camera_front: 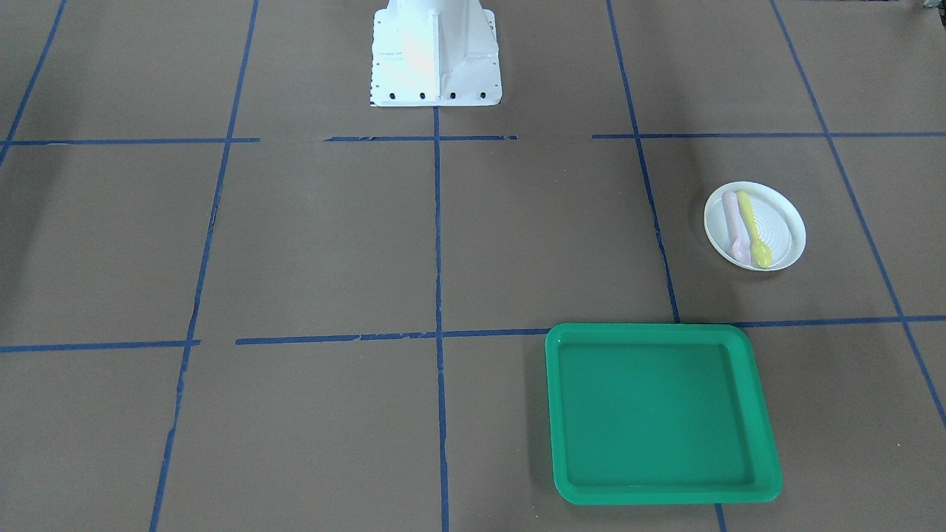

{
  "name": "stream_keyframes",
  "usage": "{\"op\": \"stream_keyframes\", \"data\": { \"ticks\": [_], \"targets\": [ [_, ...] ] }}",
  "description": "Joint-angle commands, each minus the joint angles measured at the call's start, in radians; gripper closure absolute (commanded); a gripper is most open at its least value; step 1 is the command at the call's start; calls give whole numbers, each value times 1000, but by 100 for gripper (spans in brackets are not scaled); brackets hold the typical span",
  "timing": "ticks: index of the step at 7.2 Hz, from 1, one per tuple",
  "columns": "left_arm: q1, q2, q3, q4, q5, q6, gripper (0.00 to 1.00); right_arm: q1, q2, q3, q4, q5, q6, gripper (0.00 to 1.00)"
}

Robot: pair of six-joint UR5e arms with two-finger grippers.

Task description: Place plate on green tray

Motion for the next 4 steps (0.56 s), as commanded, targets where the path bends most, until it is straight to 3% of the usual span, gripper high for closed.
{"op": "stream_keyframes", "data": {
  "ticks": [1, 4],
  "targets": [
    [-5, 13, -16, 0, 3, 5, 0, 0, -1, 0, 0, 0, 1, 0],
    [-5, 1, -3, 2, 0, -2, 0, 0, -1, 1, 0, 0, 0, 0]
  ]
}}
